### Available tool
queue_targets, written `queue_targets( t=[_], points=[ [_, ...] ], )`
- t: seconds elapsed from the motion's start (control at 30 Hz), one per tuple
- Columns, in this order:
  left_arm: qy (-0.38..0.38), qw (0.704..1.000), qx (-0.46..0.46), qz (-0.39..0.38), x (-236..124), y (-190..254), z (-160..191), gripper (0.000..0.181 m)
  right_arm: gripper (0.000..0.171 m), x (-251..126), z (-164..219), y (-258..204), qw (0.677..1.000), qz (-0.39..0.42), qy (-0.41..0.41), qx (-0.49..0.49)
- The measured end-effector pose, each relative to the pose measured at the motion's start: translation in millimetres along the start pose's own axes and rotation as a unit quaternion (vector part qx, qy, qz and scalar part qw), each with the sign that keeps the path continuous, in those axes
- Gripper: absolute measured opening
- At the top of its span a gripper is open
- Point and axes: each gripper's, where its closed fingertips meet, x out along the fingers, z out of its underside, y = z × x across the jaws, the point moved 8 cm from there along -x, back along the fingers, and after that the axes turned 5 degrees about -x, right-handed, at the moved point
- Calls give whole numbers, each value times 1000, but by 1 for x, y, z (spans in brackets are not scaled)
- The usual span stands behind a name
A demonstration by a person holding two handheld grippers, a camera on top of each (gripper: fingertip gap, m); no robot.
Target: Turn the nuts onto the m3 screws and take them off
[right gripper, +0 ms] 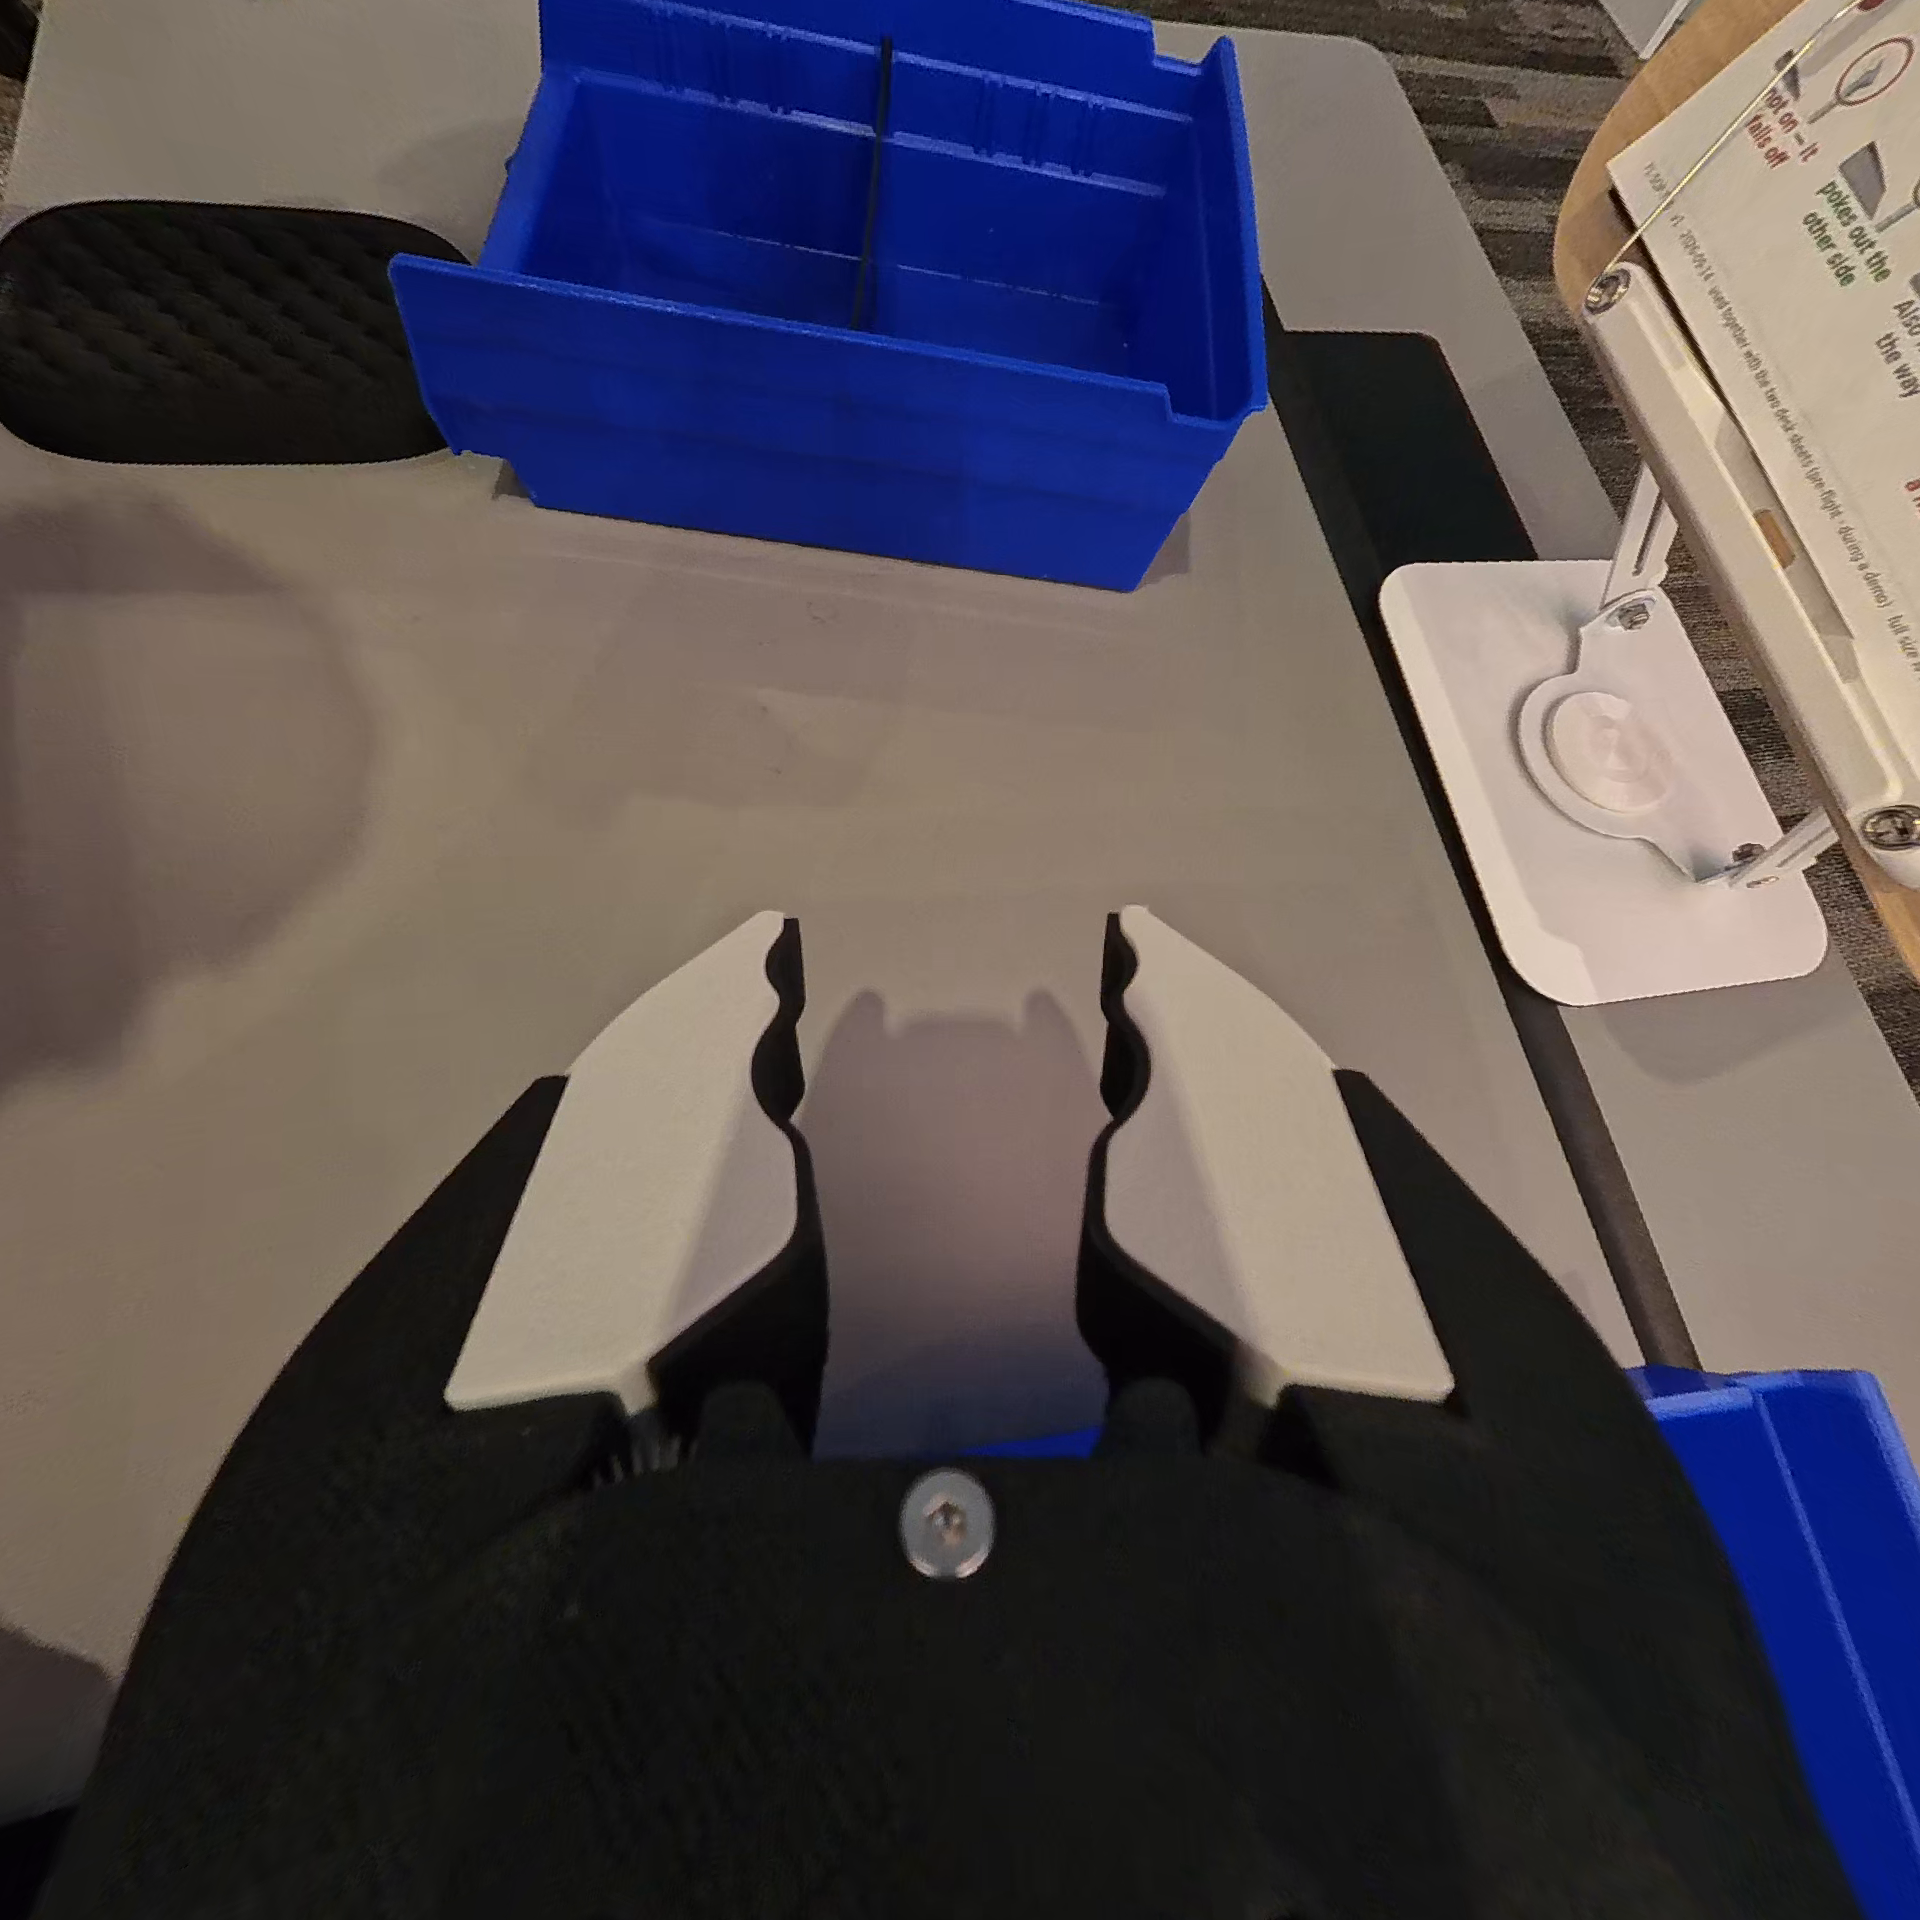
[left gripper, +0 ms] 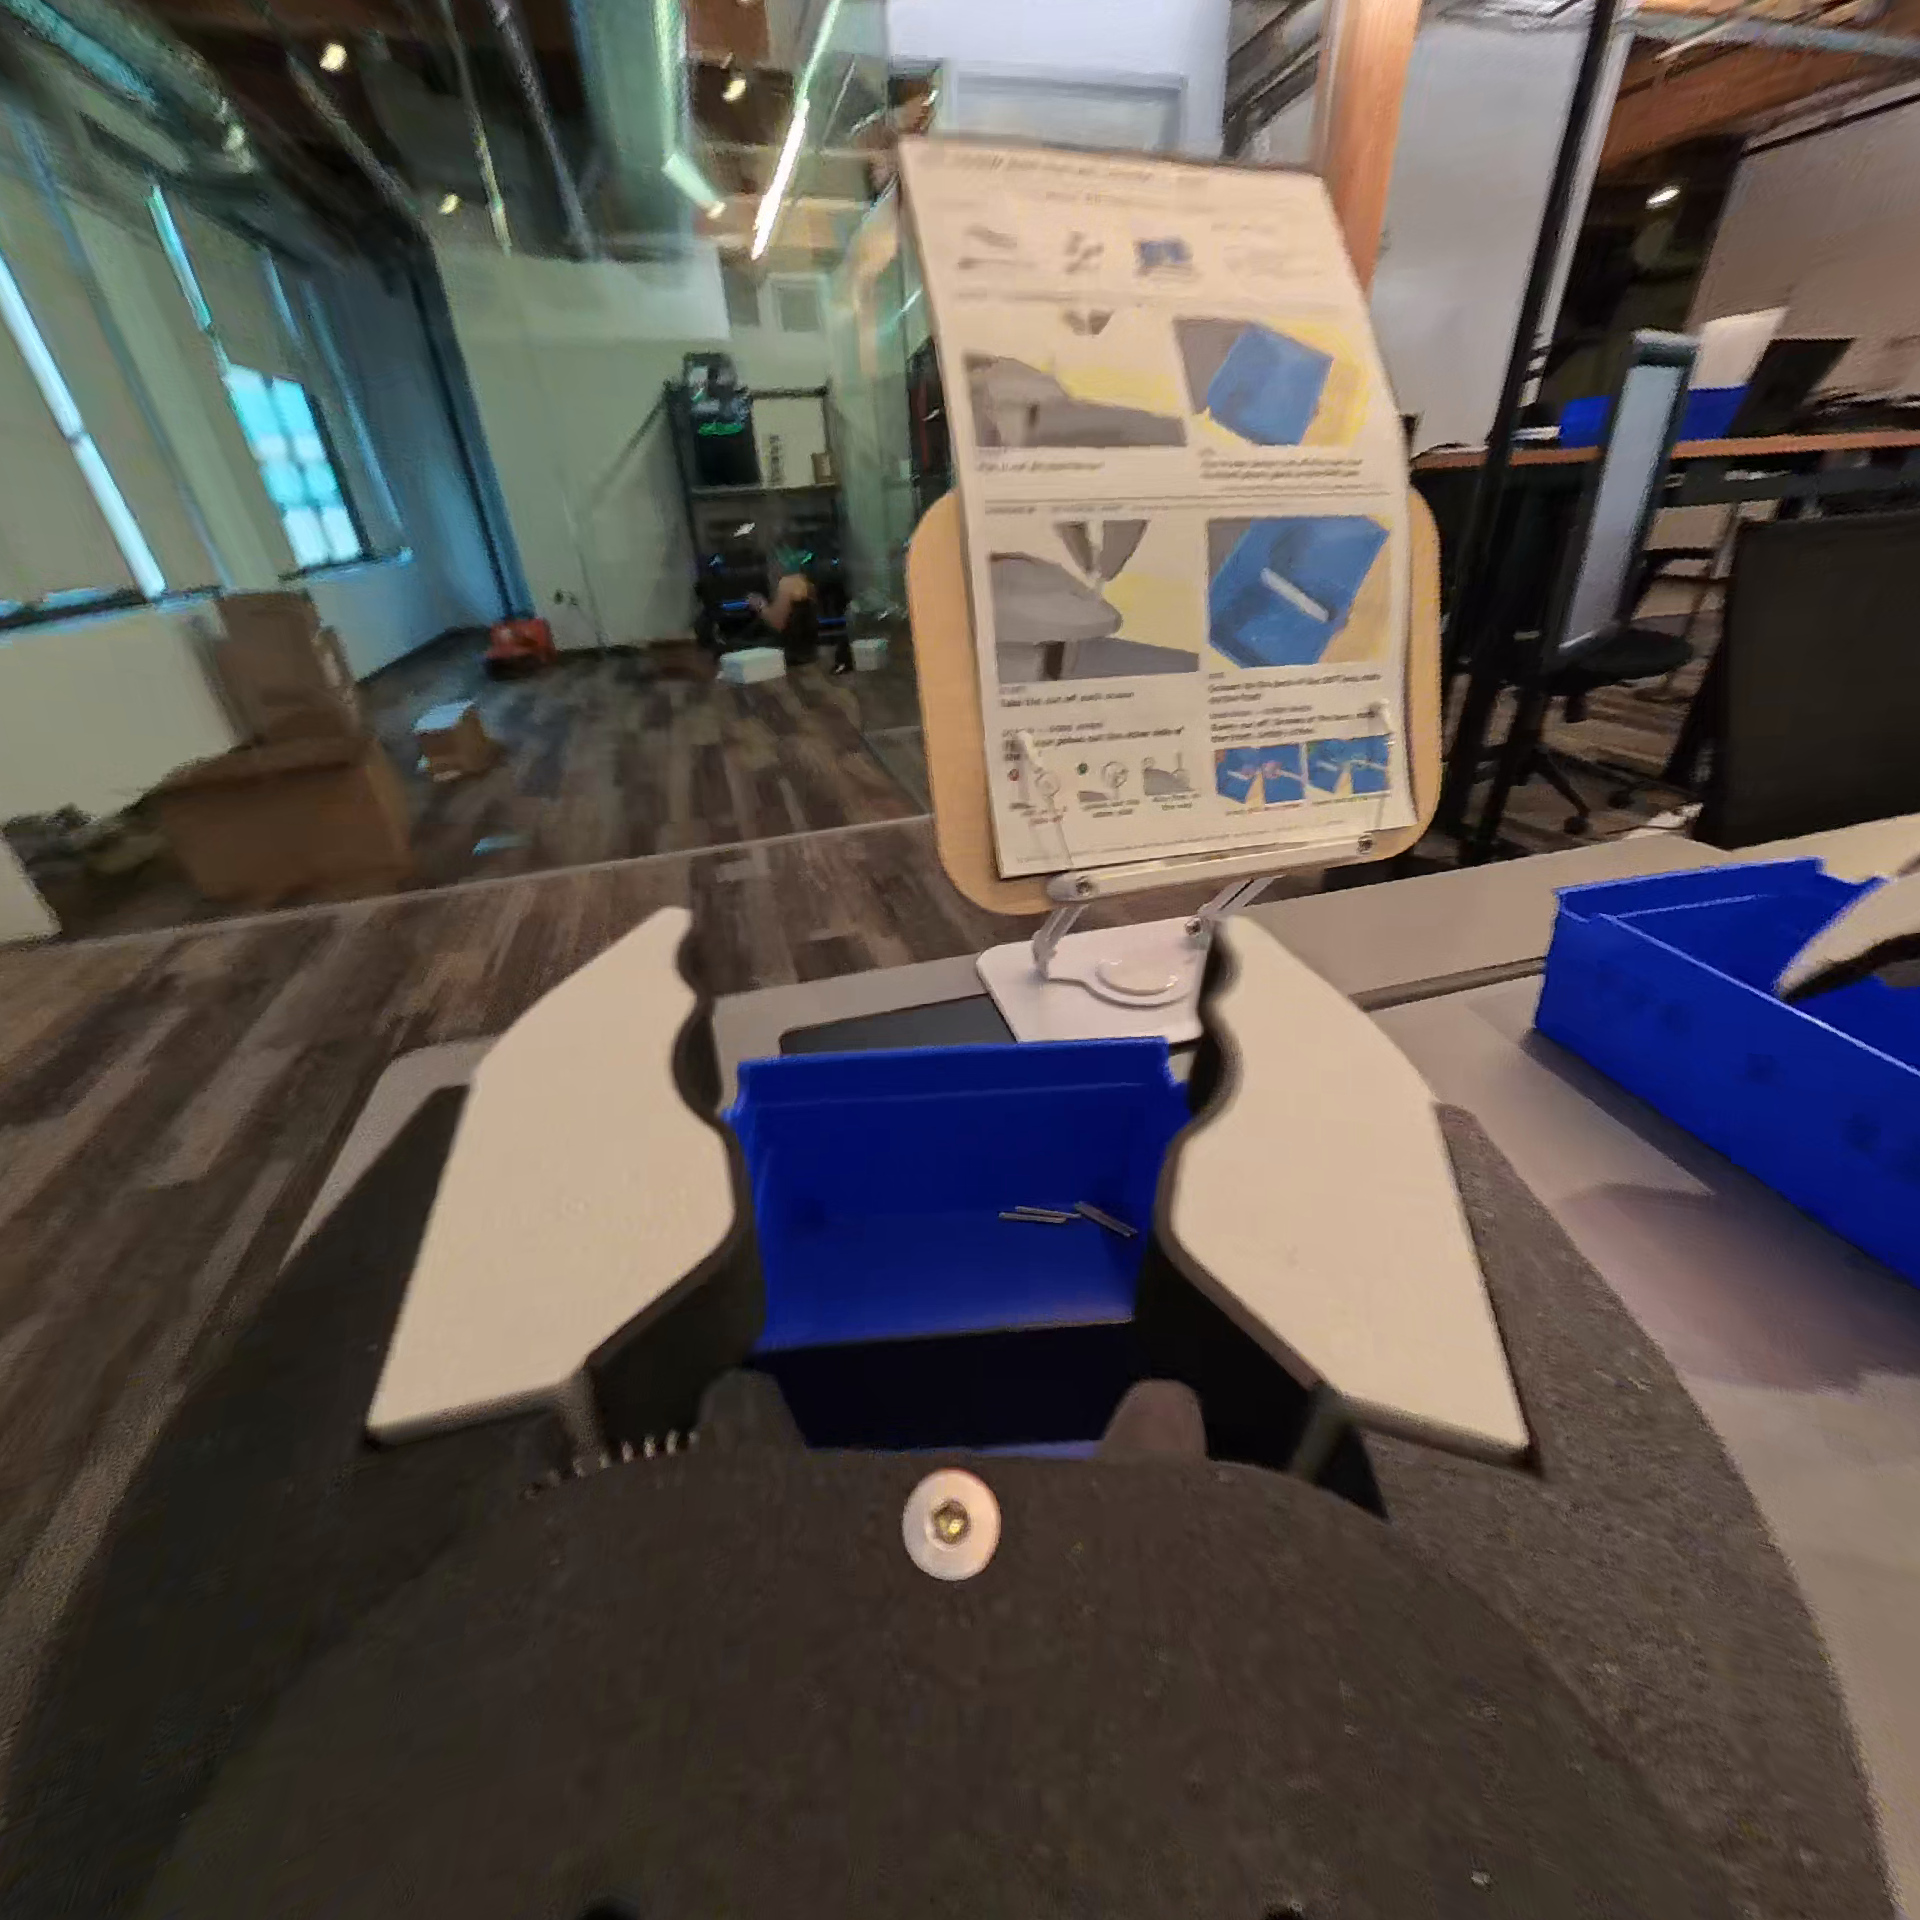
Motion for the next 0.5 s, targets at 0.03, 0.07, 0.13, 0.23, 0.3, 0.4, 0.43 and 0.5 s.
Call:
queue_targets(
  t=[0.03, 0.07, 0.13, 0.23, 0.3, 0.4, 0.43, 0.5],
  points=[
    [14, 999, 21, 29, -1, 1, -2, 78, 56, 0, 0, 0, 1000, 0, 1, 1],
    [34, 998, 34, 38, -2, -1, -5, 72, 56, -1, 0, 0, 1000, -1, 3, 2],
    [36, 996, 47, 59, -5, -2, -8, 46, 56, -1, 0, 0, 1000, -4, 7, 4],
    [57, 995, 53, 56, -6, -7, -11, 32, 56, 0, 1, 1, 1000, -9, 9, 7],
    [44, 997, 35, 56, -7, -10, -10, 29, 56, 1, 1, 1, 1000, -8, 7, 8],
    [36, 996, 6, 82, -6, -15, -8, 49, 56, 1, 1, 1, 1000, -10, 7, 7],
    [28, 996, -4, 82, -5, -17, -6, 65, 56, 2, 1, 1, 1000, -10, 8, 9],
    [-6, 997, -28, 76, 1, -23, -1, 98, 56, 2, 2, 1, 1000, -12, 9, 11]
  ],
)
